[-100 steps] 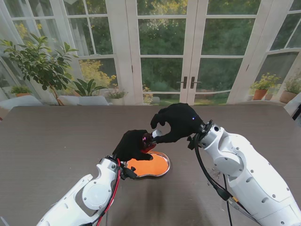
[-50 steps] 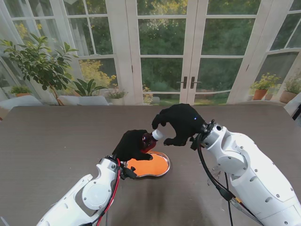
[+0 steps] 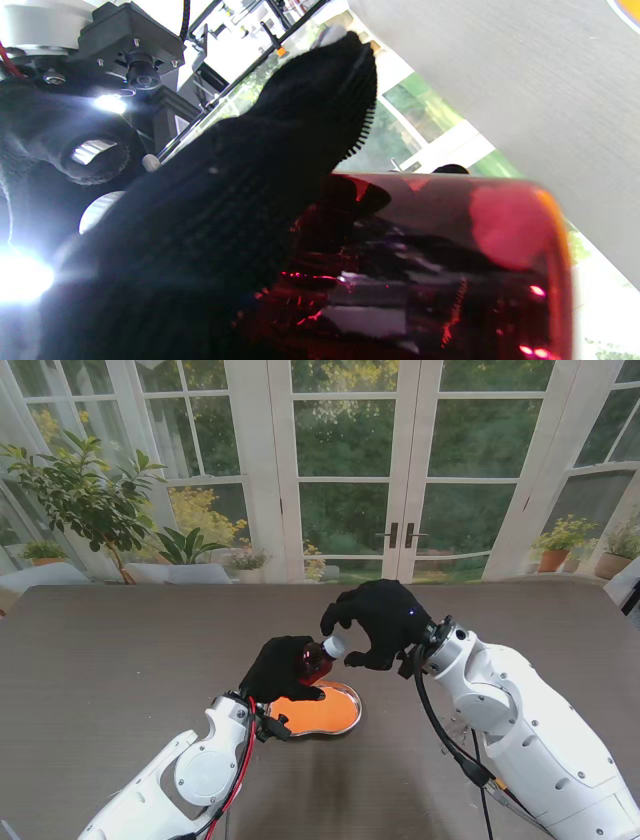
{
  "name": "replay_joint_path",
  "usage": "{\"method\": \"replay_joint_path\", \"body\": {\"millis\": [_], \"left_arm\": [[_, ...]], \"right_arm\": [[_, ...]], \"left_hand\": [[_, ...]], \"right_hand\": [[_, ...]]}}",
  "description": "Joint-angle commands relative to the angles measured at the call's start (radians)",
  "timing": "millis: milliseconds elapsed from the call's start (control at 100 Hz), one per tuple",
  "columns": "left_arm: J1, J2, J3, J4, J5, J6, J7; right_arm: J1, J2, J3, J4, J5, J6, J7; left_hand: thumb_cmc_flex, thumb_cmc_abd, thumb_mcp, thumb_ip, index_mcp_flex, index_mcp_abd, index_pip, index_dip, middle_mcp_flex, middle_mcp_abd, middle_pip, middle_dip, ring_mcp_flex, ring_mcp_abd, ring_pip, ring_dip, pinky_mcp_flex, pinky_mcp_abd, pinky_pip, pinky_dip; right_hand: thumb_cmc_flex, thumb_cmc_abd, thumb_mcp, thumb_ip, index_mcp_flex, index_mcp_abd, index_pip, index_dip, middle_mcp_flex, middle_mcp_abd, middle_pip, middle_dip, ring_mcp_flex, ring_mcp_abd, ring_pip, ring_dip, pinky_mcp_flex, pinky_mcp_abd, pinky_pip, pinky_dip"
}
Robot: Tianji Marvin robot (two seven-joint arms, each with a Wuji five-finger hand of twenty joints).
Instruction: Collect the cotton balls from the tray into a sample bottle
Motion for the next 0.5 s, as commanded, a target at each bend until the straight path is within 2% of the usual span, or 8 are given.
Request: {"method": "replay_joint_path", "body": {"millis": [0,490], "left_arm": [[0.001,-0.004,-0.001,-0.002,-0.002,-0.002,-0.017],[0.003,-0.004,-0.003,-0.004,-0.002,-0.001,-0.019]], "right_arm": [[0.002,-0.008,-0.008,0.002,-0.001,-0.006,0.011],[0.018,-0.017,-0.038,0.021,0.01,-0.008,-0.022]], "left_hand": [[0.039,0.792,0.095,-0.013,0.077,-0.141,0.134,0.026,0.033,-0.007,0.004,0.013,0.037,0.074,0.022,0.005,0.002,-0.022,0.032,0.005],[0.04,0.788,0.098,-0.014,0.077,-0.139,0.133,0.023,0.033,-0.006,0.004,0.014,0.037,0.076,0.022,0.005,0.002,-0.022,0.032,0.005]], "right_hand": [[-0.011,-0.031,0.078,-0.031,0.029,-0.023,0.025,-0.01,0.032,-0.016,0.013,0.004,0.017,-0.021,0.042,0.018,0.019,-0.013,0.038,0.017],[-0.006,-0.003,0.071,-0.027,0.15,-0.004,0.056,0.009,0.166,-0.019,0.007,0.011,0.015,-0.019,0.153,0.056,0.092,0.013,0.081,0.002]]}}
